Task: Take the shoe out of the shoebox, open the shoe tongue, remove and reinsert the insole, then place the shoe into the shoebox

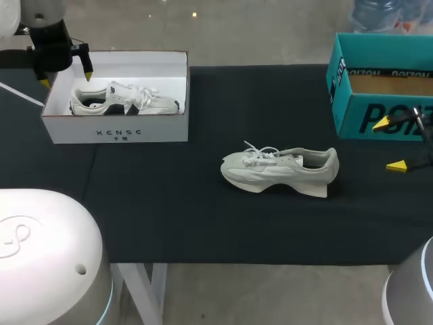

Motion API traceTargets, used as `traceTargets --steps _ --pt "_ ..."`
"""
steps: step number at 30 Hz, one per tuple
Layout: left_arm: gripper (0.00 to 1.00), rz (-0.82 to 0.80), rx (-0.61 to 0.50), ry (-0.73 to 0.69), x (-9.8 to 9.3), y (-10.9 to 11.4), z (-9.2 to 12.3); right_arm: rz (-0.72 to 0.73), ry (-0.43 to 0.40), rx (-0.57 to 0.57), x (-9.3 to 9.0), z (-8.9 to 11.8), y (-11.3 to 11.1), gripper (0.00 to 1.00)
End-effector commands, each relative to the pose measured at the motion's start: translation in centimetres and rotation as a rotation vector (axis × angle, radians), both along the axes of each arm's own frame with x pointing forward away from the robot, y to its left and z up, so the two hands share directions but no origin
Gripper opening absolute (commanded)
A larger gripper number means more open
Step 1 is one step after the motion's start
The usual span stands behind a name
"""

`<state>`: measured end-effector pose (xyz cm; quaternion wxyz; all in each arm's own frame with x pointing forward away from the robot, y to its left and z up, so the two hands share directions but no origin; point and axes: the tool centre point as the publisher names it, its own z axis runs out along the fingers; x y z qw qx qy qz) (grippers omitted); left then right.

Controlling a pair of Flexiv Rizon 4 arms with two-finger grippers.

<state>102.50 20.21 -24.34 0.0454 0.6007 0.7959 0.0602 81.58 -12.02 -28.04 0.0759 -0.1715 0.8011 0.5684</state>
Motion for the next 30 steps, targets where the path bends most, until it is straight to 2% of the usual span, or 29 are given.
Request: traceTargets --steps 1,7,11,14,23,30 --pt "1.0 -0.001 0.001 -0.003 -0.1 0.0 0.0 0.212 0.07 -0.027 0.9 -0.4 -0.4 1.0" --pt "1.0 -0.001 0.001 -0.003 -0.1 0.0 0.0 0.212 0.07 -0.027 0.9 -0.4 -0.4 1.0" --pt "1.0 -0.001 0.001 -0.003 -0.1 0.0 0.0 0.135 0.1 -0.046 -0.3 -2.0 1.1 1.0" --pt "1.0 -0.001 0.001 -0.003 -0.1 0.0 0.0 0.081 0.128 -0.021 -1.3 -3.3 1.4 1.0" --pt "1.0 -0.001 0.001 -0.003 -0.1 0.0 0.0 -0.073 0.196 -0.014 -2.8 -5.3 0.1 1.0" --pt "1.0 -0.001 0.001 -0.003 -0.1 0.0 0.0 -0.242 0.254 -0.043 -3.2 -6.2 -1.1 1.0"
